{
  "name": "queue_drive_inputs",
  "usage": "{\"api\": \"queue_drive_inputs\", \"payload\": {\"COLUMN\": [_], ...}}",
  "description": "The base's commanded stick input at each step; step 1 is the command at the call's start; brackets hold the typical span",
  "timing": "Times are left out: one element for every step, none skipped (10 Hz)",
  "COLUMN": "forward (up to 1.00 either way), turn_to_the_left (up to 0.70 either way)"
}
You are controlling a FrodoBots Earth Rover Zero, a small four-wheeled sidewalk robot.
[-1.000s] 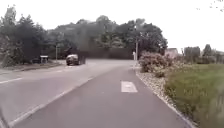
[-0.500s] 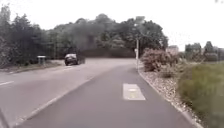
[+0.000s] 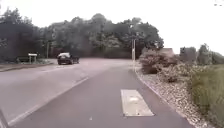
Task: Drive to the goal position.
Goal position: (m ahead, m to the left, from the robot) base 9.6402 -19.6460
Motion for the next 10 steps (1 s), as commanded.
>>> {"api": "queue_drive_inputs", "payload": {"forward": [1.0, 1.0, 1.0, 1.0, 1.0, 1.0, 1.0, 1.0, 1.0, 1.0], "turn_to_the_left": [0.0, 0.0, 0.0, 0.0, 0.0, 0.0, 0.0, 0.0, 0.0, 0.0]}}
